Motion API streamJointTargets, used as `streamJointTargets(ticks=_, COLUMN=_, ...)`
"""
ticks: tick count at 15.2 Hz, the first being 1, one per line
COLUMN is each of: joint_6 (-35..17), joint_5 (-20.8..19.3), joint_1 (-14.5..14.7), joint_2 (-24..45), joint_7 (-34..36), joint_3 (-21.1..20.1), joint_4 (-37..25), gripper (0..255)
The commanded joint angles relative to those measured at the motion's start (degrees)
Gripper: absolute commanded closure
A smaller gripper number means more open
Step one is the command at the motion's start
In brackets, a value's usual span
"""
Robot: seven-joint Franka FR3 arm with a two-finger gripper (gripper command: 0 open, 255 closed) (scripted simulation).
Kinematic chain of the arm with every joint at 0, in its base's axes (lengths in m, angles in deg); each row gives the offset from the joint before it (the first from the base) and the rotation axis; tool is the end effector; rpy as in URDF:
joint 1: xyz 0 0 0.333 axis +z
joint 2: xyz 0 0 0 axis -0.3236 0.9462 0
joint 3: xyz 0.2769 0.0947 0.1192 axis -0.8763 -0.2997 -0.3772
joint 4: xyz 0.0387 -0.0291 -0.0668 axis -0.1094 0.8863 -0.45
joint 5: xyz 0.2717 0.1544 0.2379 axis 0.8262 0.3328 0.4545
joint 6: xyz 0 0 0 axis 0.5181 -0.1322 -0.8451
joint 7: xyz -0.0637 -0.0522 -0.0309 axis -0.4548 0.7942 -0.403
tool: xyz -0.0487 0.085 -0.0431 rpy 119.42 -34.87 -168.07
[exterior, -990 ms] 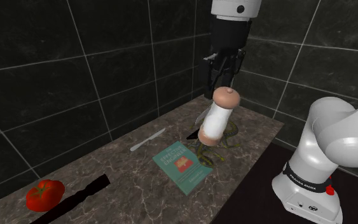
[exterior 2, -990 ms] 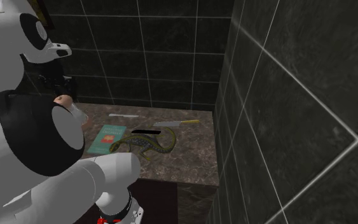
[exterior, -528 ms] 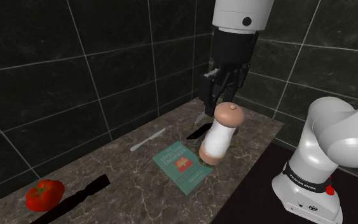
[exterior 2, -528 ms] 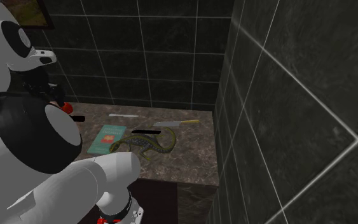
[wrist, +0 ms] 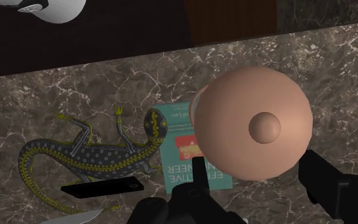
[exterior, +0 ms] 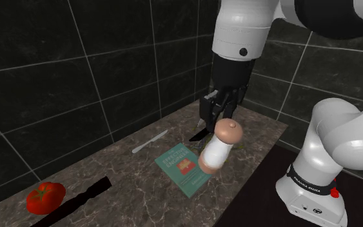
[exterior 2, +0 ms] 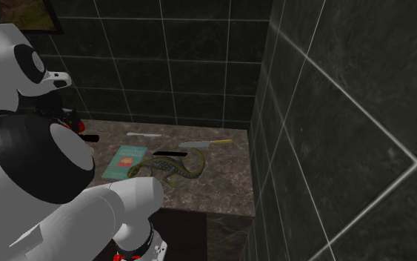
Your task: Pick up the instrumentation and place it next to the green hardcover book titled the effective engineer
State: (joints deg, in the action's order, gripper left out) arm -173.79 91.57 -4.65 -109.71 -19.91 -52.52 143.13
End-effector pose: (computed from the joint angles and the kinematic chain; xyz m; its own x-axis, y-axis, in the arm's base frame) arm 0.2527 0.2525 0.5434 0.9795 -0.1909 0.0645 -0.1907 -0.9816 -0.0091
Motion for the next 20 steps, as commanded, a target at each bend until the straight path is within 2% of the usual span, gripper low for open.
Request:
streamJointTargets(ticks=1, joint_6=-1.5, joint_5=0.31, joint_1=0.17, joint_2=-0.17, joint_7=-0.03, joint_3=-0.31, joint_4=1.63, gripper=255)
streamJointTargets(ticks=20, joint_6=-16.78, joint_5=3.29, joint_1=1.19, joint_2=2.22, joint_7=-0.06, joint_3=-4.23, joint_4=14.53, gripper=255)
